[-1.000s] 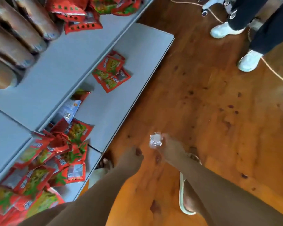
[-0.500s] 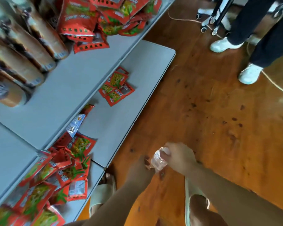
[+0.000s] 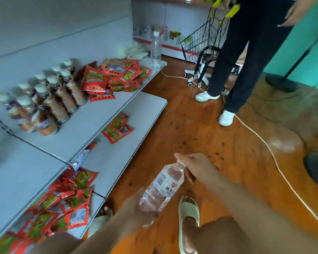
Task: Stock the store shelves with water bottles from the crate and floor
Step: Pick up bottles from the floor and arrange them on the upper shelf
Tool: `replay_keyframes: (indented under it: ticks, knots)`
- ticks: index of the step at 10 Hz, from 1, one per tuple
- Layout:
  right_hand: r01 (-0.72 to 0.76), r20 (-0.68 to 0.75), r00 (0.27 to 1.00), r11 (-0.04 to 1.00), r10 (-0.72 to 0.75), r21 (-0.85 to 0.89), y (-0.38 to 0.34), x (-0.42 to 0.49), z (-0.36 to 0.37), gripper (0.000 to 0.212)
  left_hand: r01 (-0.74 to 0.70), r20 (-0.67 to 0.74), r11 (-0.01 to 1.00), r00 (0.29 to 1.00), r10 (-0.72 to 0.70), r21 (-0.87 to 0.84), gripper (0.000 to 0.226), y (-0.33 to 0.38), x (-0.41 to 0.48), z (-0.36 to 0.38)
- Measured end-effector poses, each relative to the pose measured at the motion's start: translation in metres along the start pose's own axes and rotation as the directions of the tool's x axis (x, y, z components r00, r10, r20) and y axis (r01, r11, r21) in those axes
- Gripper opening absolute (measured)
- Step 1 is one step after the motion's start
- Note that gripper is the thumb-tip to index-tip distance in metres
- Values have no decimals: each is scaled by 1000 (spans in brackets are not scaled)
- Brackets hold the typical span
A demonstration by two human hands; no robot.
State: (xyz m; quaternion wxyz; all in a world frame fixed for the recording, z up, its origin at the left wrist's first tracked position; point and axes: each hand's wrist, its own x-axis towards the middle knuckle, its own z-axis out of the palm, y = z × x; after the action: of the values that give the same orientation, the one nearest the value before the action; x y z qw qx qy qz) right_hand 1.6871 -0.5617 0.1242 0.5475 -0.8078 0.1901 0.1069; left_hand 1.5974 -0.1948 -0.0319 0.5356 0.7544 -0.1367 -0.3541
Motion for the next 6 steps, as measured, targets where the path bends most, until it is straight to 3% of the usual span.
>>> replay_keyframes:
  ticks: [1,2,4,6]
  knots:
    - [-1,-113,992,922,48,387,-5,-44,6,39,-60,-130,993,990,46,-104,64,79,19,57]
    - [27,-91,995,816,31,578,-8,-92,22,25,3,-142,965,989,-41,-261,60,186,14,48]
    - [235,-81,970,807,-228,542,-42,-167,33,30,-186,-183,967,971,154,-172,34,265,-28,53]
    - [431,-158,898,755,-410,493,-86,-221,10,44,-311,-253,940,929,270,-141,33,313,-71,58]
